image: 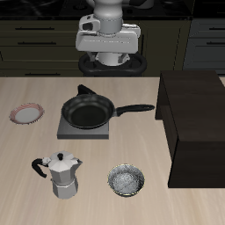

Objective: Place the bowl on the plate

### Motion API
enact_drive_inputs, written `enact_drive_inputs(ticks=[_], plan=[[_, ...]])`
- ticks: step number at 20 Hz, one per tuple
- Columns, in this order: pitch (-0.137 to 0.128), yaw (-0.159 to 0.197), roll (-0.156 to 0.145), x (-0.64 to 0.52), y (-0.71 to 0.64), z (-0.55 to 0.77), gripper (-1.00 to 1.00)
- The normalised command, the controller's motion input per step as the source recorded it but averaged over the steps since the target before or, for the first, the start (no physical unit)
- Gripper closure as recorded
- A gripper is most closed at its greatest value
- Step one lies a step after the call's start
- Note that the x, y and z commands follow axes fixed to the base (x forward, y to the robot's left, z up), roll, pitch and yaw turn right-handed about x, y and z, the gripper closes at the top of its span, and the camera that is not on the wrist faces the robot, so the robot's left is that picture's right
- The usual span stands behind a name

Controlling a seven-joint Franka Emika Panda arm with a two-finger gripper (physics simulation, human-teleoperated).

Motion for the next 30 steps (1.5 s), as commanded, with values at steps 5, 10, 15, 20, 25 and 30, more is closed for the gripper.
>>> enact_drive_inputs(ticks=[5,10,15,20,25,30], plan=[[0.007,-0.027,-0.025,0.35,-0.02,0.03,-1.0],[-0.008,-0.008,-0.03,0.43,0.01,0.01,-1.0],[0.005,-0.048,-0.028,0.54,-0.05,0.02,-1.0],[0.021,-0.006,-0.025,0.39,-0.01,-0.06,-1.0],[0.01,-0.004,-0.018,0.28,0.01,-0.02,-1.0],[0.003,-0.001,0.01,0.19,0.05,0.01,-1.0]])
